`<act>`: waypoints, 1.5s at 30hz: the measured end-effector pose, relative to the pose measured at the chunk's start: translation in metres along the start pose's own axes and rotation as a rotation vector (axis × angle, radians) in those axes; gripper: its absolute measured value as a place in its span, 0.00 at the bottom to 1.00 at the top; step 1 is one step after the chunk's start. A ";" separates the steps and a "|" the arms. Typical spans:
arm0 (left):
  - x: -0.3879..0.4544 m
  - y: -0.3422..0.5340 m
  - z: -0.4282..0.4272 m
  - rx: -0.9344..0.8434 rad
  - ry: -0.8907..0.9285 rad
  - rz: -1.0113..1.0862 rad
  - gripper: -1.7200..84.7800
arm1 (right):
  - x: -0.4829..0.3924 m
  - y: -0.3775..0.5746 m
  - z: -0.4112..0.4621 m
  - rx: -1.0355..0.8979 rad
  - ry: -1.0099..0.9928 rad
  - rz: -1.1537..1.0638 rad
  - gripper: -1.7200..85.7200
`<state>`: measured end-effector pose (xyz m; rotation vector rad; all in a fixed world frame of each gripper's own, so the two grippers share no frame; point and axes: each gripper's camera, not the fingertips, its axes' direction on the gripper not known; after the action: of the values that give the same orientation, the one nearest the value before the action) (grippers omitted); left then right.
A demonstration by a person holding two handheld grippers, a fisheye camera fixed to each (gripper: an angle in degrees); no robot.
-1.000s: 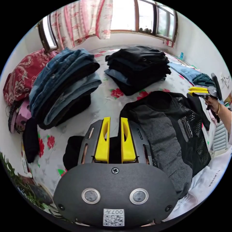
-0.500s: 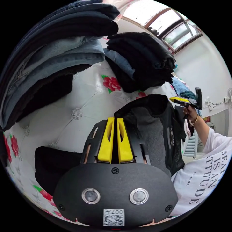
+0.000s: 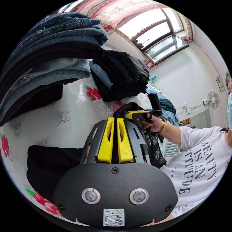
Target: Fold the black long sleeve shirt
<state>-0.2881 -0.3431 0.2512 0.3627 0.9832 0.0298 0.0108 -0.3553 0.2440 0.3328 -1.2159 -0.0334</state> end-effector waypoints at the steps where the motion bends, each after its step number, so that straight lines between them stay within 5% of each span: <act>1: -0.002 0.003 0.000 -0.008 -0.051 -0.013 0.01 | -0.011 0.000 -0.017 0.105 -0.030 -0.036 0.04; 4: -0.014 0.010 0.004 0.010 -0.084 -0.059 0.01 | -0.040 -0.006 -0.046 0.218 -0.042 -0.146 0.03; 8: -0.013 0.015 0.037 -0.067 -0.271 -0.116 0.01 | -0.035 -0.026 -0.015 0.007 0.354 -0.058 0.04; 12: 0.023 0.034 0.034 -0.026 -0.382 -0.068 0.02 | -0.047 0.005 -0.048 0.059 0.363 -0.099 0.07; 15: 0.053 0.067 0.020 0.006 -0.467 -0.036 0.04 | -0.066 0.068 -0.107 0.179 0.543 -0.123 0.10; 20: 0.081 0.123 0.026 -0.005 -0.511 -0.090 0.08 | -0.026 0.200 -0.219 0.255 1.105 0.228 0.13; 23: 0.087 0.130 0.057 -0.079 -0.546 -0.127 0.09 | 0.019 0.247 -0.251 0.134 1.069 0.421 0.13; 27: 0.101 0.132 0.096 -0.132 -0.729 -0.045 0.04 | 0.041 0.265 -0.243 -0.039 0.955 0.397 0.08; 32: 0.115 0.115 0.129 -0.333 -1.026 0.022 0.01 | -0.006 0.277 -0.295 -0.026 1.569 0.357 0.07; 38: 0.142 0.122 0.074 -0.150 -0.977 -0.124 0.01 | -0.048 0.289 -0.316 0.109 1.425 0.480 0.09; 42: 0.182 0.144 0.043 -0.024 -0.749 -0.103 0.01 | -0.117 0.280 -0.274 0.295 1.273 0.224 0.08; 45: 0.209 0.160 0.068 -0.071 -0.581 -0.049 0.01 | -0.132 0.250 -0.204 0.246 0.930 0.074 0.09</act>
<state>-0.0934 -0.1729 0.1672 0.2590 0.4145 -0.0813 0.1142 -0.0435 0.1286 0.4472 -0.3048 0.3087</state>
